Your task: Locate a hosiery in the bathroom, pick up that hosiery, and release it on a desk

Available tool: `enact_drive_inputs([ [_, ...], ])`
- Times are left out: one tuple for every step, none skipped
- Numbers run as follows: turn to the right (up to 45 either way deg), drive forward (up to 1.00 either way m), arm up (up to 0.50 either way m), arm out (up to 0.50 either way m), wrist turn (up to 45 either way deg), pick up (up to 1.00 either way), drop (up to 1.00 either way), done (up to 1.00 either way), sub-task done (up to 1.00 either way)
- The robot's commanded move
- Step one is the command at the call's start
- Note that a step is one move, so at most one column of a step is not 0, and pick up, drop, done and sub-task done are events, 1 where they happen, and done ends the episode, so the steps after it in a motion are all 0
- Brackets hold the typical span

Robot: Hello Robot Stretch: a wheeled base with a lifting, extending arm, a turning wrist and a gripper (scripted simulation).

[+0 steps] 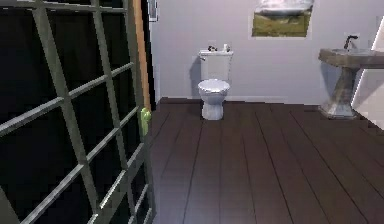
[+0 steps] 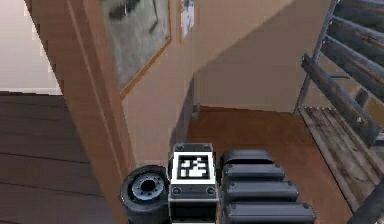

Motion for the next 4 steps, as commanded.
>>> enact_drive_inputs([
  [0.0, 0.05, 0.00, 0.00, 0.0, 0.00, 0.00, 0.00, 0.00],
  [3.0, 0.00, 0.00, 0.00, 0.0, 0.00, 0.00, 0.00, 0.00],
  [0.0, 1.00, 0.00, 0.00, 0.0, 0.00, 0.00, 0.00, 0.00],
  [-3.0, 0.00, 0.00, 0.00, 0.0, 0.00, 0.00, 0.00, 0.00],
])
